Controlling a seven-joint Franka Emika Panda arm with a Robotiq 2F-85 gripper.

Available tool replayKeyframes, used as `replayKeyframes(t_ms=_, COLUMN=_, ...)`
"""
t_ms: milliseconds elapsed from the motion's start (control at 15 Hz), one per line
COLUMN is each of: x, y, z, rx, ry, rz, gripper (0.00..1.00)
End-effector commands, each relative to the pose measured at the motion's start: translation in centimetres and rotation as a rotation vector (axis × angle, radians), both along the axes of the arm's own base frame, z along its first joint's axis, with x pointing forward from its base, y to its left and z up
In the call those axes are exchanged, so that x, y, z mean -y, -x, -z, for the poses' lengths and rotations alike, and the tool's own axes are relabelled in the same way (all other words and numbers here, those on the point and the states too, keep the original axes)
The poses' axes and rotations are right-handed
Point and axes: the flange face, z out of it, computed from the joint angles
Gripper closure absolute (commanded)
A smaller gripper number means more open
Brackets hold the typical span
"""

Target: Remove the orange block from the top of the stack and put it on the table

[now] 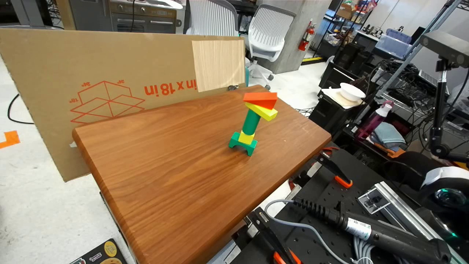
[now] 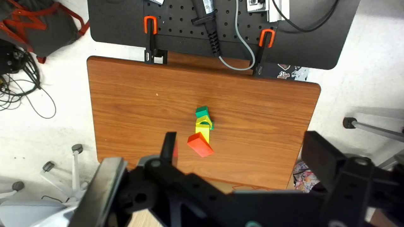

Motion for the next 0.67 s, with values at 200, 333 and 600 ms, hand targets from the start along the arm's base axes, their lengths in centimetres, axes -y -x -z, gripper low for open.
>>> replayKeyframes(t_ms=200, x=1.1, y=-1.9, z=1.5, rx=-0.024, ry=0.002, rz=-0.039, gripper=0.00)
replayKeyframes(t_ms=333, x=1.9, y=-3.4, z=2.8, rx=-0.017, ry=0.016, rz=-0.102, gripper=0.00)
replayKeyframes(t_ms=600, x=4.3, y=-7.2, z=7.2, rx=0.005, ry=-0.014, rz=-0.212, gripper=0.00)
